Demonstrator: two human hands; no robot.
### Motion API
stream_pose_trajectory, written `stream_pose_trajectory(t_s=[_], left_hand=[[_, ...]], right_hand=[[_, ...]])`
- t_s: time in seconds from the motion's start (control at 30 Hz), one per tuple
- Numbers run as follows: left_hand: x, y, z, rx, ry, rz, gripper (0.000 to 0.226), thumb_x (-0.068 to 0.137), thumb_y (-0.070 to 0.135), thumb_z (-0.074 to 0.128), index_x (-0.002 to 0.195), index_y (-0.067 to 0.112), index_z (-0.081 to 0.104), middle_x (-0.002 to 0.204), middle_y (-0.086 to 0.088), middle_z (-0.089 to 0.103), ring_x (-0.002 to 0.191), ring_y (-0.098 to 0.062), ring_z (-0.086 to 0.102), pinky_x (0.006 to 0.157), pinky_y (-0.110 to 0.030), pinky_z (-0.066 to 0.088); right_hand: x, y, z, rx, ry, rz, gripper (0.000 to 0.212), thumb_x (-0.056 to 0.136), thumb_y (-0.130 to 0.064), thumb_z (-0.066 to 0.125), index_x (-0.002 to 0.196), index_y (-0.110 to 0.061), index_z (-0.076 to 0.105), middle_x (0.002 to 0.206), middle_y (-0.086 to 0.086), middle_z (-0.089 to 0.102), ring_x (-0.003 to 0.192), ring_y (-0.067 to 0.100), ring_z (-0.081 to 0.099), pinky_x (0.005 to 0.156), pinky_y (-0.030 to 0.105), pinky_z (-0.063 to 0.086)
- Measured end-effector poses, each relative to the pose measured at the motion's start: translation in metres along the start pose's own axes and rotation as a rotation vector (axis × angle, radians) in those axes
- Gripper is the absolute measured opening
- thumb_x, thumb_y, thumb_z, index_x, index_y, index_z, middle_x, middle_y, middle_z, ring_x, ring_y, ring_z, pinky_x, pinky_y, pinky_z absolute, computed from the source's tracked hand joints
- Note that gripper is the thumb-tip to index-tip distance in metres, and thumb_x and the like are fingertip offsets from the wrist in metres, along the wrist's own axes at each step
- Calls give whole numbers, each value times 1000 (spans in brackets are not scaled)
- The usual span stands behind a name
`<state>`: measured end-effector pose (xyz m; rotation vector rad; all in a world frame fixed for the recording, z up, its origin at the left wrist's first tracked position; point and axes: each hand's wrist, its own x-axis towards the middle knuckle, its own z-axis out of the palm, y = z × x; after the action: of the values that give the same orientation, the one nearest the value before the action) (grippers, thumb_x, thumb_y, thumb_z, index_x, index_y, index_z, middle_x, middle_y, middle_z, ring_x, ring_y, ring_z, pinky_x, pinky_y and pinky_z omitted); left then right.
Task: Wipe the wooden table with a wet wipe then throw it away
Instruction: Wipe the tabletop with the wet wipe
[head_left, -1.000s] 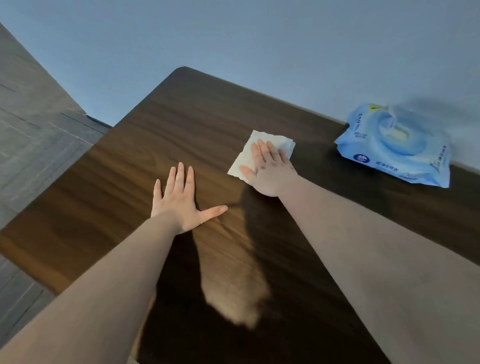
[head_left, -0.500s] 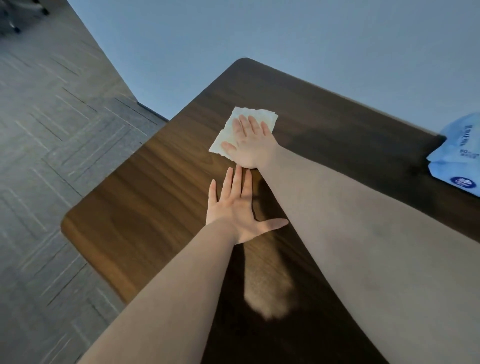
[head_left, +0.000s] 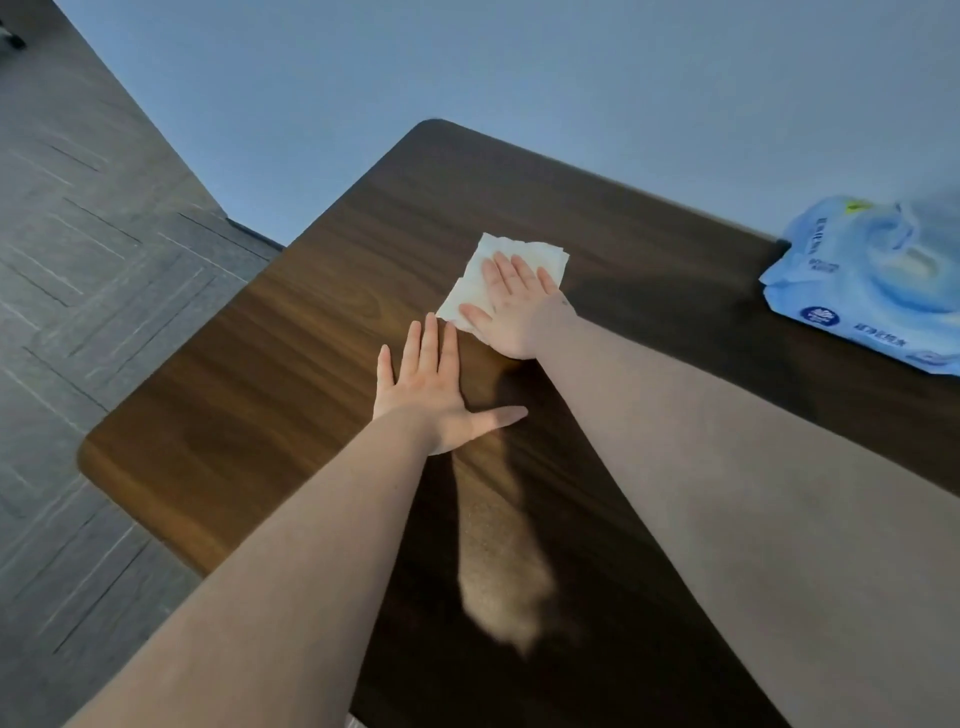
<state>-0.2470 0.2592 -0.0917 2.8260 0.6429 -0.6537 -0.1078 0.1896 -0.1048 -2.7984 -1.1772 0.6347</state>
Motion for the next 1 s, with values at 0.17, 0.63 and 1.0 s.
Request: stream_pose_trajectory(t_s=[0.17,0.63,1.0], left_hand=[[-9,18,-10,187,-14,102,113,67,89,10,149,15,-14,159,-4,-18,145,-20,-16,118,-45,-2],[-45,228,14,221,10,546,92,83,77,19,151,22,-9,159,2,-14,145,-14,-12,118,-42,-1],[-88,391,49,307,-97,785,96,79,81,25,150,27,-13,158,4,-18,145,-13,-16,119,-43,-2]], right_hand=[[-67,65,7,66,1,158,71,96,-57,13,150,-18,-10,160,0,-16,146,18,-15,118,42,-9],[-274,253,41,205,55,605,70,97,-57,12,149,-20,-15,158,-2,-20,145,13,-17,115,35,-11],[-434,376,78,319,108,940,71,95,-59,10,150,-19,-13,159,0,-16,146,15,-15,118,37,-9]])
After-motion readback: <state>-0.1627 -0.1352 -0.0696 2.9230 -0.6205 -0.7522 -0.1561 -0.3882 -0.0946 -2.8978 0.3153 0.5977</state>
